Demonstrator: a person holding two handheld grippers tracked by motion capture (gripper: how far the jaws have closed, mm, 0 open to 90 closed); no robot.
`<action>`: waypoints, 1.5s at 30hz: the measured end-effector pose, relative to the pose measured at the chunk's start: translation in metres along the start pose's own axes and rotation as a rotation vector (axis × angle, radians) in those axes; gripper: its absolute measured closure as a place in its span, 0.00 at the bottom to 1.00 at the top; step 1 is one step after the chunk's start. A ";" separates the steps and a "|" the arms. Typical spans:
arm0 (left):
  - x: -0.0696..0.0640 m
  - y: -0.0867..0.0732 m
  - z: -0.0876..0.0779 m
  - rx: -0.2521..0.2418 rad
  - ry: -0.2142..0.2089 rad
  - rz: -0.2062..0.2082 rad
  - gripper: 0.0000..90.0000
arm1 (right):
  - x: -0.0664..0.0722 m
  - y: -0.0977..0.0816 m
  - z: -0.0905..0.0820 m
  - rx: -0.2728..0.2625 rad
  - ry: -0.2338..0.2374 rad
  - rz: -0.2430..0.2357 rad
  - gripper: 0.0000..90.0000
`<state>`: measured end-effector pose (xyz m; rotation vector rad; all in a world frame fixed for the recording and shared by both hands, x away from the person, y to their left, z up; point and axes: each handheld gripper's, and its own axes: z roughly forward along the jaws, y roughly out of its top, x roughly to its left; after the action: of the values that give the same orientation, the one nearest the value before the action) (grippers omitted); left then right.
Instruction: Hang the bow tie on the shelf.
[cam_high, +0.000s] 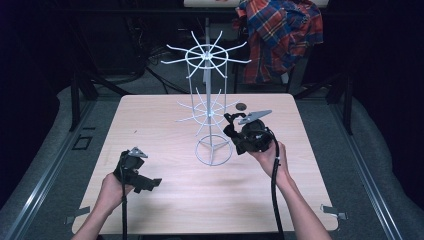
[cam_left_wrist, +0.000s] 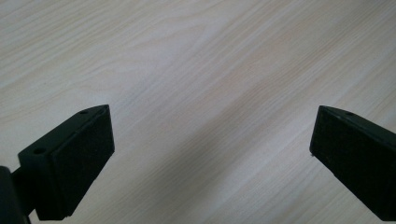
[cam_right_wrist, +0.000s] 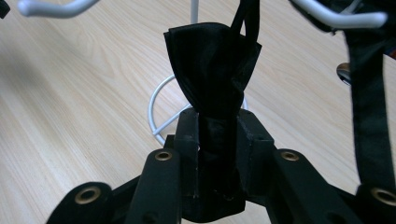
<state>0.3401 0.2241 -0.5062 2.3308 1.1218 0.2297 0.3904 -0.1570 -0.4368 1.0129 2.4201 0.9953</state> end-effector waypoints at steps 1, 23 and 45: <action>0.000 0.000 0.000 0.003 0.001 0.000 0.00 | 0.000 0.000 0.001 0.004 0.008 0.002 0.80; 0.000 -0.001 0.000 0.006 -0.005 0.000 0.00 | 0.002 -0.004 0.001 0.009 0.002 0.015 0.53; 0.000 -0.001 -0.001 0.002 -0.012 0.001 0.00 | 0.003 -0.007 -0.030 0.039 -0.010 0.073 0.19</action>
<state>0.3392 0.2248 -0.5061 2.3314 1.1162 0.2151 0.3694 -0.1726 -0.4211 1.1244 2.4186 0.9686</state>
